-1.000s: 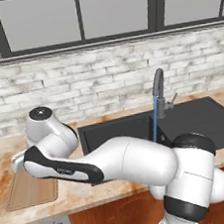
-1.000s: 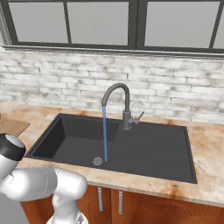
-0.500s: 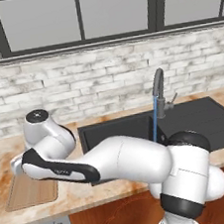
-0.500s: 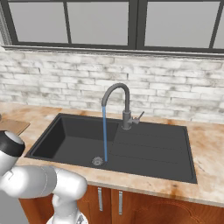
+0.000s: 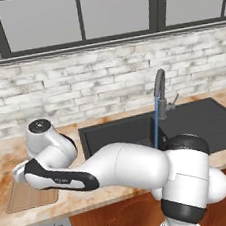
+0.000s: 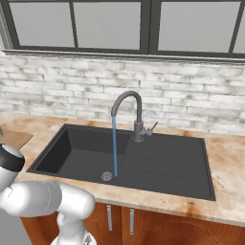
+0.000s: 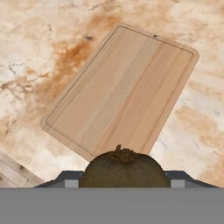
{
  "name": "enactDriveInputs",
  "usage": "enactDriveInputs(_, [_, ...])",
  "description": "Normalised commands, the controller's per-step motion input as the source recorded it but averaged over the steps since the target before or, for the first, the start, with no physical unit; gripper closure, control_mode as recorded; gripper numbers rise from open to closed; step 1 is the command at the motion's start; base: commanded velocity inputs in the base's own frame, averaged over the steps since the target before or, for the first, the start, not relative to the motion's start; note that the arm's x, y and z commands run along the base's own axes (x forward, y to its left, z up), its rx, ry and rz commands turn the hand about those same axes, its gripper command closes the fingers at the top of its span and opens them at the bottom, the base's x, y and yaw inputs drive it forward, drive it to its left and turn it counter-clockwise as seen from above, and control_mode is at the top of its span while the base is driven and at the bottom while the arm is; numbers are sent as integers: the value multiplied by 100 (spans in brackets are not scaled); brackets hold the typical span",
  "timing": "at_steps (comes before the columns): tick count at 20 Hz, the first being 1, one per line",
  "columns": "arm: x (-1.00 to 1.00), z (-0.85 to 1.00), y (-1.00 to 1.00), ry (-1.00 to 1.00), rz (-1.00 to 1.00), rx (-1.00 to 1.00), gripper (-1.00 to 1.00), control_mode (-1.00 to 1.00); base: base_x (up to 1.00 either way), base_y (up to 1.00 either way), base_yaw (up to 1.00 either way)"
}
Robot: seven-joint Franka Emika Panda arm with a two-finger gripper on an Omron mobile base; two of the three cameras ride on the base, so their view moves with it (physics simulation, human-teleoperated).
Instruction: Pick the kiwi from the sink and place it on the cutting board to airdry. Then turn off the sink faucet.
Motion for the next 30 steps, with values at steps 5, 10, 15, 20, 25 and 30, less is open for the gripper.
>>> enactDriveInputs(5, [14, -9, -1, 12, -1, 8, 100, -100, 0, 0, 0])
enactDriveInputs(10, [5, -27, 3, 2, -1, 0, 100, -100, 0, 0, 0])
enactDriveInputs(15, [9, -19, 3, 0, -2, 0, 100, -100, 0, 0, 0])
enactDriveInputs(20, [9, -8, 0, 5, -1, 0, 100, -100, 0, 0, 0])
enactDriveInputs(25, [9, -18, 1, 6, -3, 0, 100, -100, 0, 0, 0])
enactDriveInputs(30, [5, -14, 6, 2, -3, 0, 100, -100, 0, 0, 0])
